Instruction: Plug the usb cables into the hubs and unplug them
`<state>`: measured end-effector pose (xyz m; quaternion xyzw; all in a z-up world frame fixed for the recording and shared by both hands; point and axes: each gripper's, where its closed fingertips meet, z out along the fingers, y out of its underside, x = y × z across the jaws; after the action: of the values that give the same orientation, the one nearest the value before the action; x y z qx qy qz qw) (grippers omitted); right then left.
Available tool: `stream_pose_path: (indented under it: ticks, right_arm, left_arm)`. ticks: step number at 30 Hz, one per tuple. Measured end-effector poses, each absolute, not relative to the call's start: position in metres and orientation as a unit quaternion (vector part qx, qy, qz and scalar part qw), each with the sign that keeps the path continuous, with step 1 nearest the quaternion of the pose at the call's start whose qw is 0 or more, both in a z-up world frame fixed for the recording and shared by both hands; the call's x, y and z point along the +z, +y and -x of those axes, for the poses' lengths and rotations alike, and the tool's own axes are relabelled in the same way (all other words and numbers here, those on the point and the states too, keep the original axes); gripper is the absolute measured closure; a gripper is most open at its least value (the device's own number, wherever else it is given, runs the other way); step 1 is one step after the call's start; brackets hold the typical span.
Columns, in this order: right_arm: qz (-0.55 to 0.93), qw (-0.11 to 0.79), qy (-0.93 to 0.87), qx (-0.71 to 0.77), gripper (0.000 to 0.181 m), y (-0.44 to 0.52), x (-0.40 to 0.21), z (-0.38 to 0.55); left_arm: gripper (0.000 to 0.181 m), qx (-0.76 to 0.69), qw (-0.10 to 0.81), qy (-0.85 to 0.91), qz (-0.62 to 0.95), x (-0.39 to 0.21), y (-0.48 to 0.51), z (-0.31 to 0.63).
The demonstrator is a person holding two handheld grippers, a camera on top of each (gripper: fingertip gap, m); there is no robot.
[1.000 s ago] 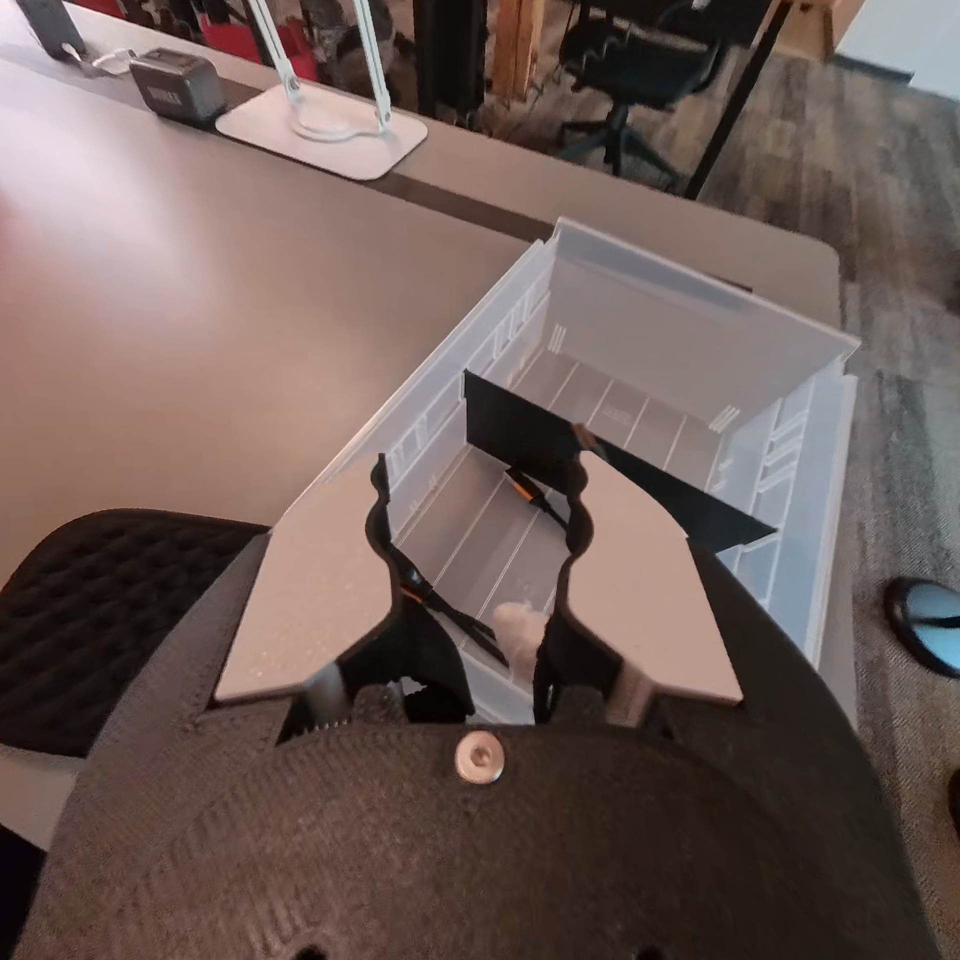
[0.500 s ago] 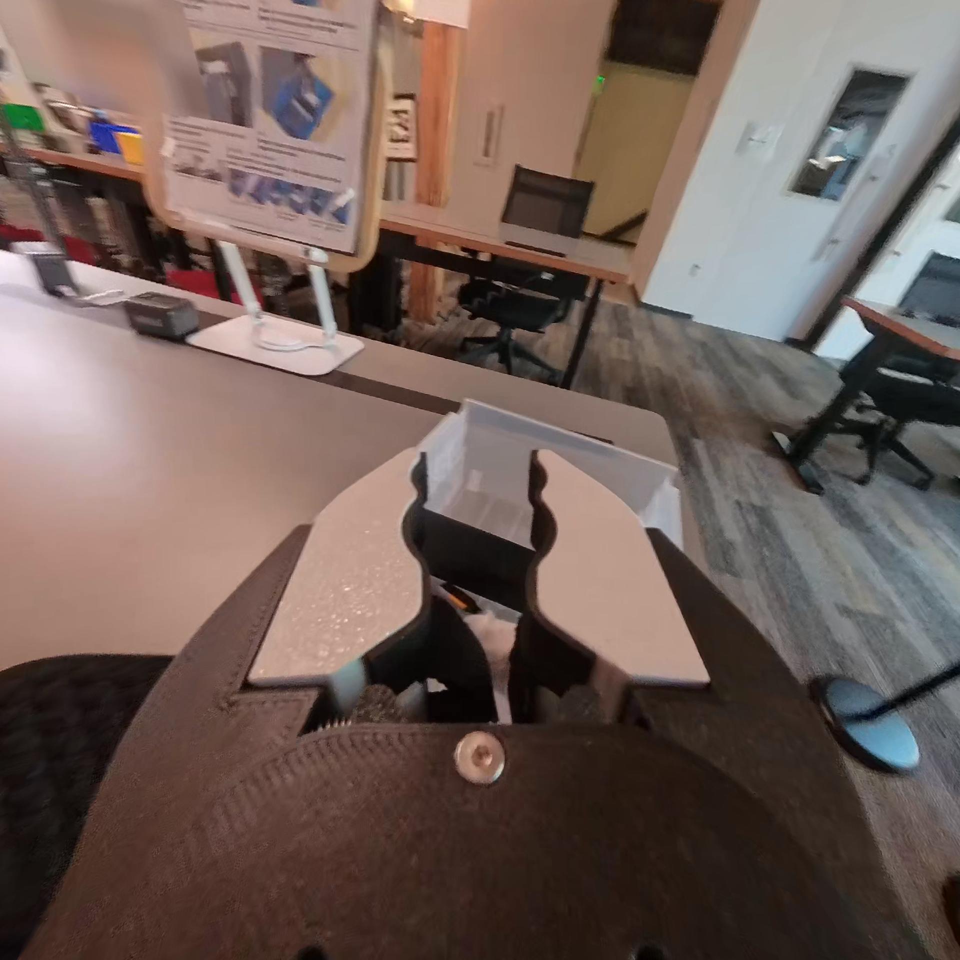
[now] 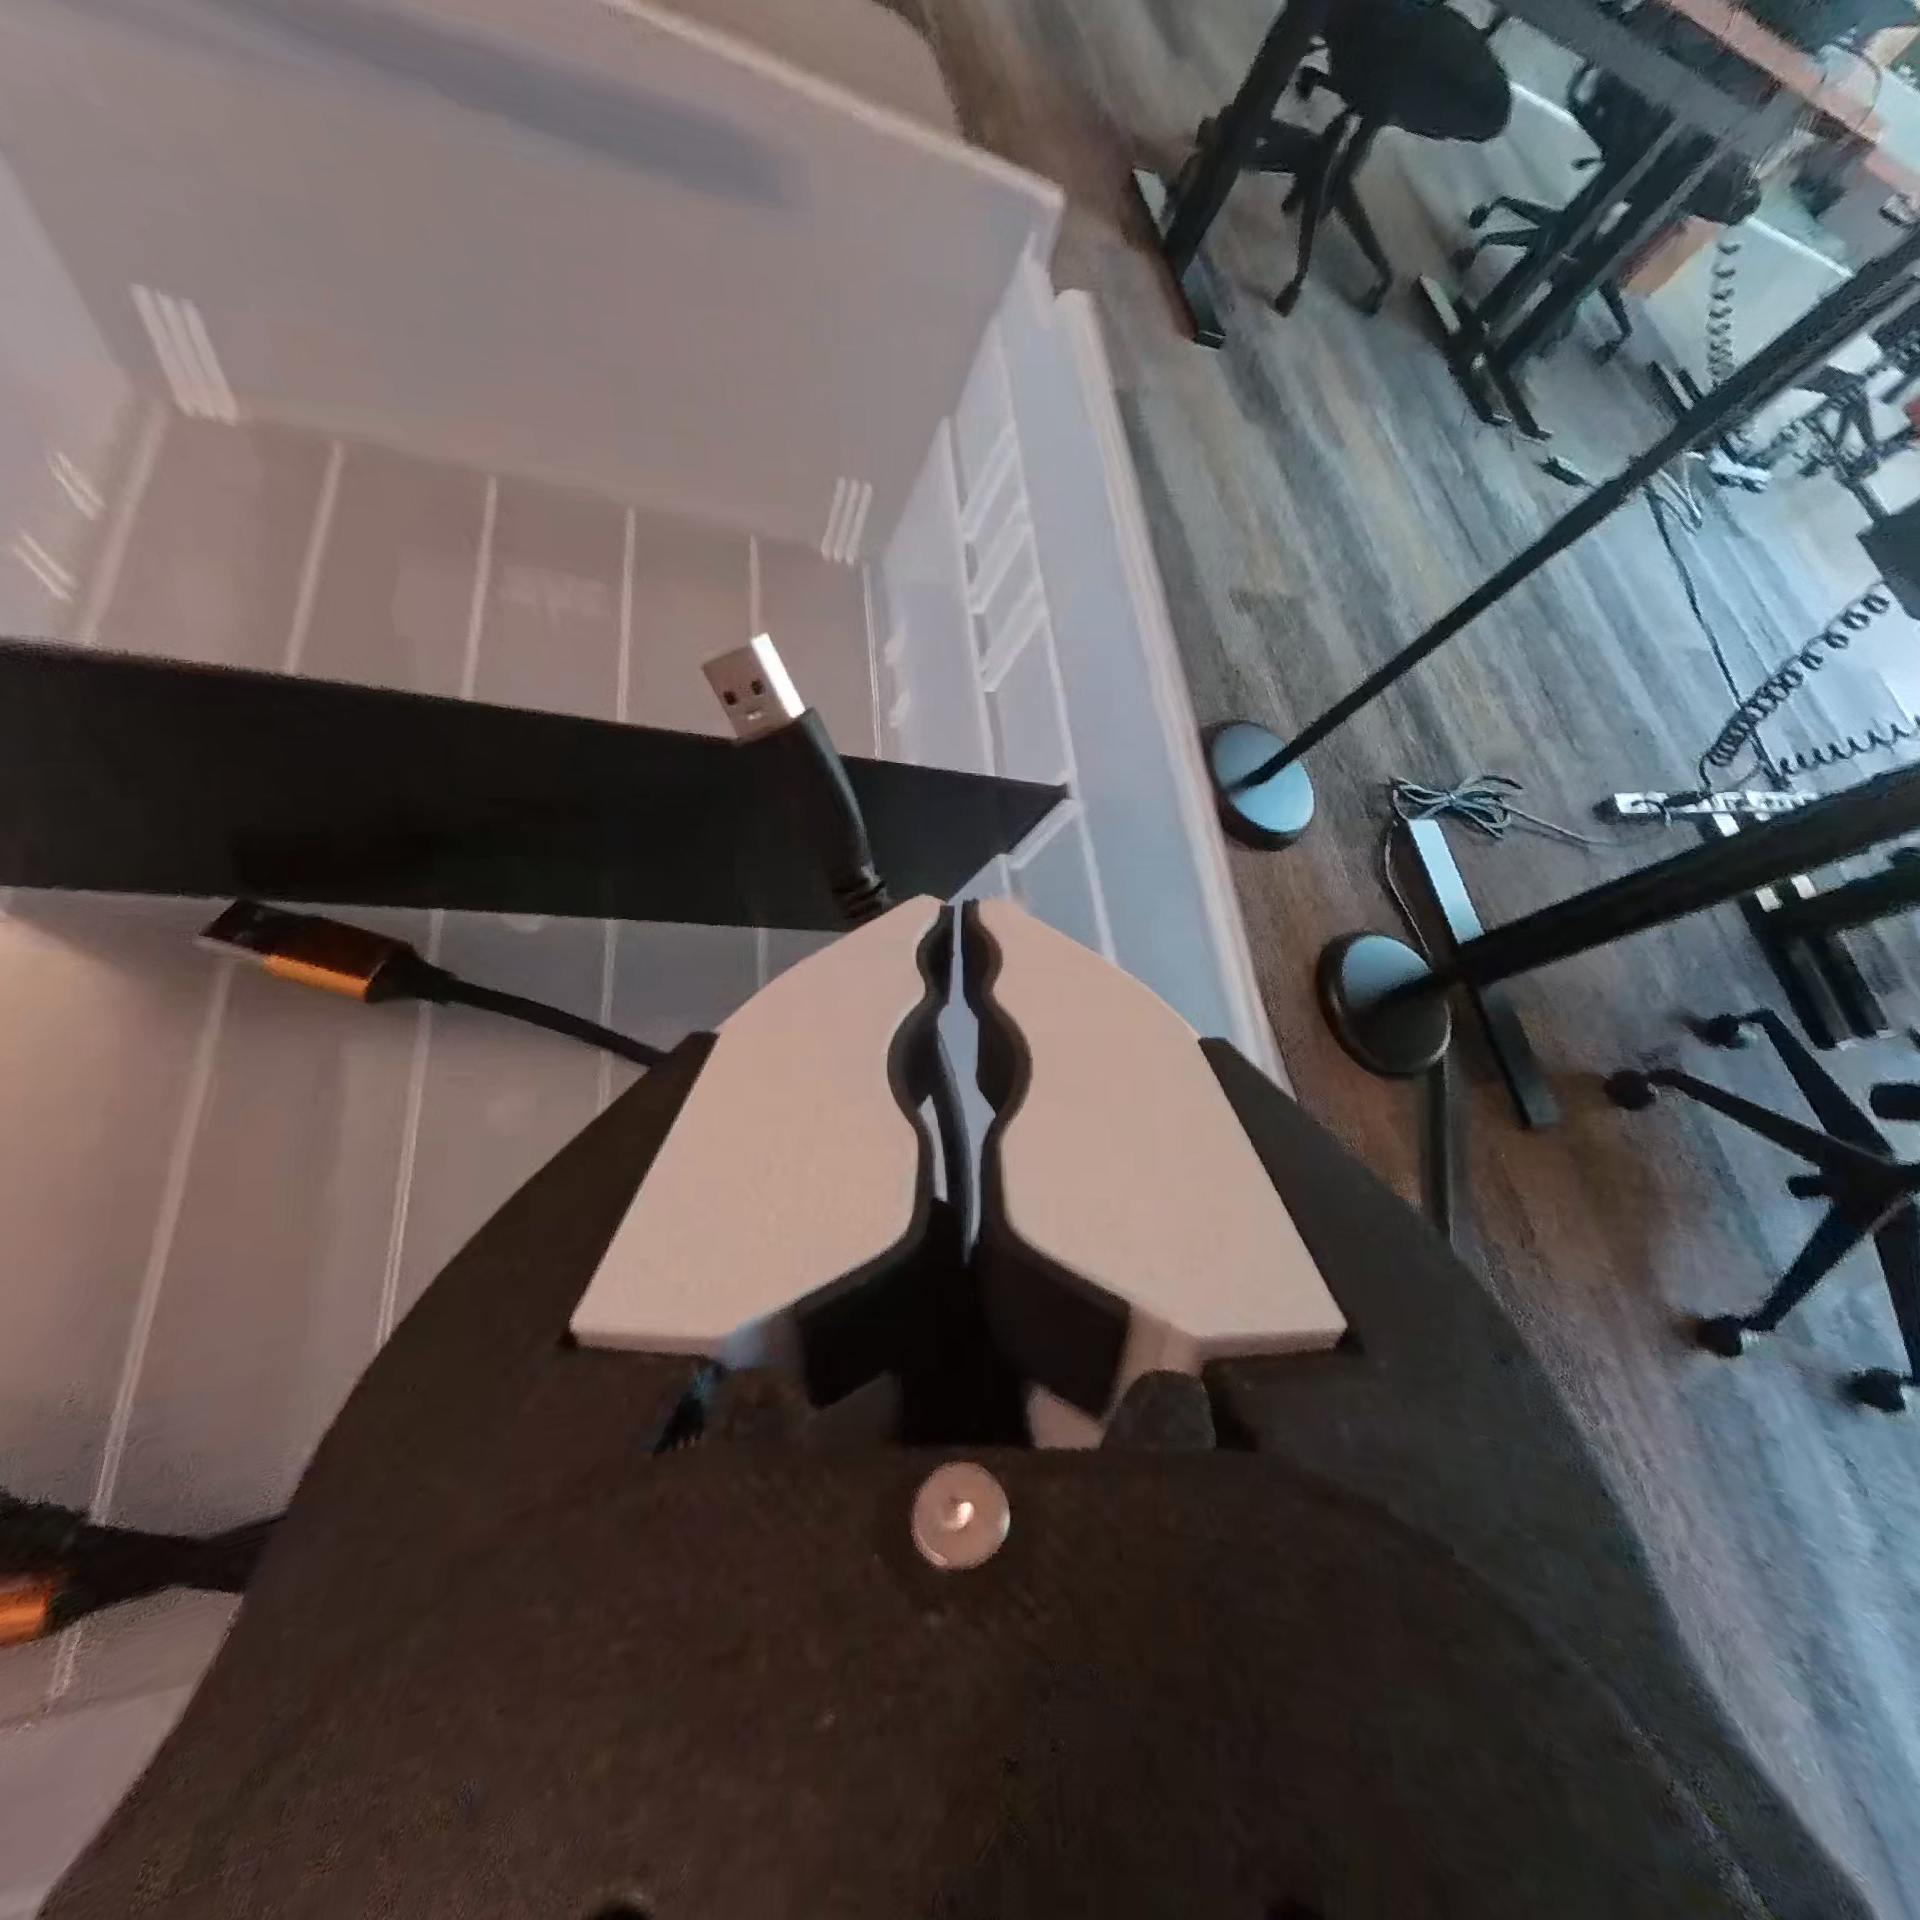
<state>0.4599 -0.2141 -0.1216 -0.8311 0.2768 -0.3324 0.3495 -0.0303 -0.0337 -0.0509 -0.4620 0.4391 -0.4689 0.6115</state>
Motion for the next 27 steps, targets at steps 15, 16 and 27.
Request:
stream_pose_path:
  ticks: [15,16,27]
  right_arm:
    - [0.890,0.344,0.149,-0.262,0.165,-0.177,-0.130,-0.415]
    - [0.881,0.380,0.138,-0.246,0.160,-0.170,-0.118,-0.407]
    - [0.671,0.706,-0.202,-0.104,0.087,-0.132,0.052,-0.192]
  left_arm:
    - [0.156,-0.467,0.609,0.446,0.461,-0.052,-0.035,0.029]
    - [0.156,-0.467,0.608,0.446,0.461,-0.052,-0.035,0.029]
    - [0.156,-0.463,0.584,0.511,0.428,-0.060,-0.057,0.018]
